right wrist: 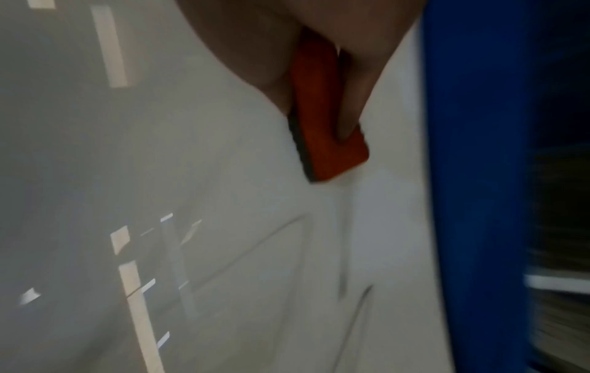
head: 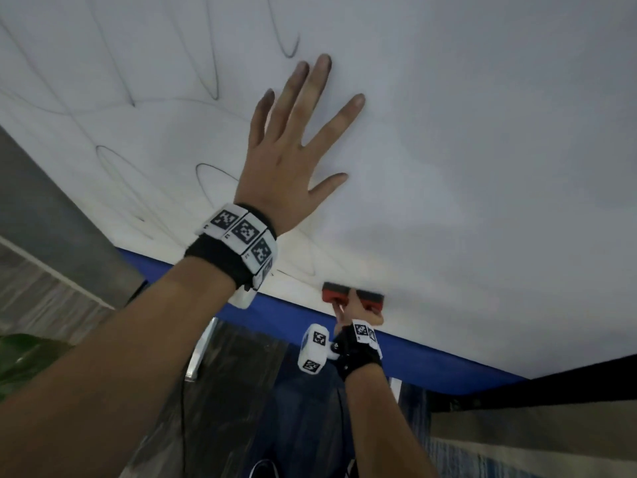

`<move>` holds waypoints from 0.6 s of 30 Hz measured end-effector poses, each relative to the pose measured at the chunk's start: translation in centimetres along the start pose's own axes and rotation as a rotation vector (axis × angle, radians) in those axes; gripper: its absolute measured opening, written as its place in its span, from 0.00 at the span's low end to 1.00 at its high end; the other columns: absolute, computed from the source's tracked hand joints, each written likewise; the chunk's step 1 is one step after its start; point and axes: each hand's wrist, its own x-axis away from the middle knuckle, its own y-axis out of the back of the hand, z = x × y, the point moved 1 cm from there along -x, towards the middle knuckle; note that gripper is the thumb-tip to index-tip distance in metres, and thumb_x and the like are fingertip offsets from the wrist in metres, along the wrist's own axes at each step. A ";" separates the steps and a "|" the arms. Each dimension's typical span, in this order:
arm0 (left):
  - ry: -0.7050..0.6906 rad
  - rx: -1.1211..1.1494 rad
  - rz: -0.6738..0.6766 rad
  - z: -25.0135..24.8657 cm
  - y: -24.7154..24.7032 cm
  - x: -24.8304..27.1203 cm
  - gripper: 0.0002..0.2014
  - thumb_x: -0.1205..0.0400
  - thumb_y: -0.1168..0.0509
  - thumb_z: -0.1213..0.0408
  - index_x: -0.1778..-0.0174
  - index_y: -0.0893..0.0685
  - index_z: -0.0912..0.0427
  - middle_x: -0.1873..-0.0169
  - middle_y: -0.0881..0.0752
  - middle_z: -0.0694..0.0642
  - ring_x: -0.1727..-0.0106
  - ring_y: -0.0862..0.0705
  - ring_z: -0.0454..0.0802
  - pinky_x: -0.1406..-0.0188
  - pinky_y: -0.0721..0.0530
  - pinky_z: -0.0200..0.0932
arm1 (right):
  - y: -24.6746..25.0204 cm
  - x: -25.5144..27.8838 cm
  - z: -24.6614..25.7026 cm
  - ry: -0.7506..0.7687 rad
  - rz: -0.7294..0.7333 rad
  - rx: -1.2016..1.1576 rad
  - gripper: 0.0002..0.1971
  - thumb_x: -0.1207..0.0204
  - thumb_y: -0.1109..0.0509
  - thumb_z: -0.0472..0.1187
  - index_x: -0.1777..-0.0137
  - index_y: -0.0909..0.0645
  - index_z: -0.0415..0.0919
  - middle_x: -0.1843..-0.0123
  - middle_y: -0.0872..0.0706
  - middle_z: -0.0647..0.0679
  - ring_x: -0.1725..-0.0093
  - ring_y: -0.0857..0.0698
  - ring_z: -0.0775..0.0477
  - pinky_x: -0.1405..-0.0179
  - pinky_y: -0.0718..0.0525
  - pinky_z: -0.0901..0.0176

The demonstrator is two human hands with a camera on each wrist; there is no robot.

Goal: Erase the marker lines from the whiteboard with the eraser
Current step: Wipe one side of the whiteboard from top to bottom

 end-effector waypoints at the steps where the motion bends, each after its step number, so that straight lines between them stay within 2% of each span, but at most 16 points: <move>1: 0.021 0.015 -0.017 -0.2 -0.5 -0.1 0.40 0.16 0.34 0.39 0.10 0.41 0.45 0.11 0.45 0.66 0.09 0.47 0.63 0.12 0.44 0.66 | 0.9 -0.8 -0.1 -0.102 0.043 0.048 0.23 0.20 0.24 0.31 0.28 0.26 0.29 0.36 0.16 0.32 0.52 0.13 0.35 0.80 0.12 0.51; 2: 0.034 0.035 -0.024 -0.3 -0.8 -0.1 0.41 0.17 0.33 0.38 0.10 0.40 0.45 0.11 0.44 0.66 0.10 0.46 0.64 0.12 0.44 0.66 | 1.7 -1.9 -0.1 -0.180 0.050 0.114 0.20 0.18 0.26 0.32 0.28 0.23 0.29 0.36 0.15 0.33 0.55 0.14 0.36 0.84 0.14 0.52; 3: 0.040 0.043 -0.042 -0.3 -1.3 -0.2 0.41 0.17 0.32 0.38 0.11 0.39 0.46 0.12 0.43 0.67 0.10 0.45 0.65 0.12 0.44 0.66 | 1.9 -2.8 -0.2 -0.239 0.074 0.102 0.14 0.17 0.28 0.32 0.33 0.20 0.30 0.35 0.15 0.34 0.54 0.15 0.37 0.84 0.14 0.51; 5: 0.036 0.035 -0.064 -0.1 -1.7 -0.4 0.41 0.18 0.32 0.37 0.11 0.37 0.47 0.12 0.41 0.69 0.11 0.44 0.66 0.12 0.43 0.68 | 1.3 -2.5 0.4 -0.314 0.160 0.035 0.01 0.14 0.32 0.30 0.47 0.20 0.31 0.29 0.19 0.34 0.44 0.15 0.34 0.80 0.11 0.45; 7: 0.047 0.028 -0.067 0.0 -2.1 -0.5 0.41 0.18 0.32 0.37 0.11 0.37 0.49 0.13 0.39 0.70 0.11 0.42 0.68 0.13 0.42 0.69 | 0.3 0.3 2.0 -0.301 0.259 -0.073 0.02 0.14 0.33 0.29 0.48 0.20 0.33 0.31 0.18 0.33 0.35 0.18 0.32 0.69 0.08 0.42; 9: 0.050 0.021 -0.073 -0.3 -2.3 -0.4 0.41 0.18 0.31 0.37 0.12 0.36 0.50 0.14 0.39 0.71 0.12 0.42 0.69 0.14 0.41 0.70 | -0.6 3.1 3.9 -0.239 0.342 -0.131 0.04 0.15 0.32 0.27 0.45 0.18 0.33 0.38 0.15 0.34 0.35 0.16 0.34 0.57 0.07 0.41; 12: 0.052 0.032 -0.088 -0.3 -2.5 -0.3 0.40 0.17 0.31 0.37 0.12 0.35 0.50 0.14 0.38 0.72 0.12 0.41 0.70 0.15 0.40 0.72 | -1.3 4.4 5.2 -0.197 0.382 -0.099 0.06 0.17 0.31 0.25 0.43 0.18 0.31 0.41 0.14 0.35 0.38 0.15 0.35 0.50 0.07 0.40; 13: 0.052 0.028 -0.094 -0.2 -2.6 -0.2 0.40 0.17 0.32 0.37 0.12 0.34 0.50 0.14 0.37 0.72 0.12 0.40 0.70 0.15 0.40 0.72 | -1.4 4.1 4.9 -0.190 0.377 -0.072 0.07 0.18 0.31 0.24 0.43 0.18 0.30 0.42 0.13 0.35 0.40 0.14 0.35 0.51 0.07 0.40; 16: 0.052 0.019 -0.095 0.0 -3.0 -0.4 0.40 0.17 0.32 0.36 0.12 0.35 0.50 0.15 0.37 0.72 0.13 0.40 0.69 0.15 0.40 0.71 | -0.7 0.7 1.5 -0.179 0.264 0.018 0.13 0.19 0.32 0.21 0.36 0.20 0.28 0.40 0.15 0.32 0.45 0.14 0.33 0.61 0.06 0.42; 18: 0.049 0.031 -0.103 -0.1 -3.2 -0.4 0.40 0.17 0.32 0.37 0.12 0.34 0.51 0.15 0.36 0.72 0.13 0.40 0.70 0.15 0.40 0.71 | -0.1 -1.5 -1.0 -0.277 0.193 0.049 0.10 0.16 0.34 0.23 0.37 0.20 0.28 0.29 0.18 0.29 0.35 0.17 0.27 0.64 0.07 0.39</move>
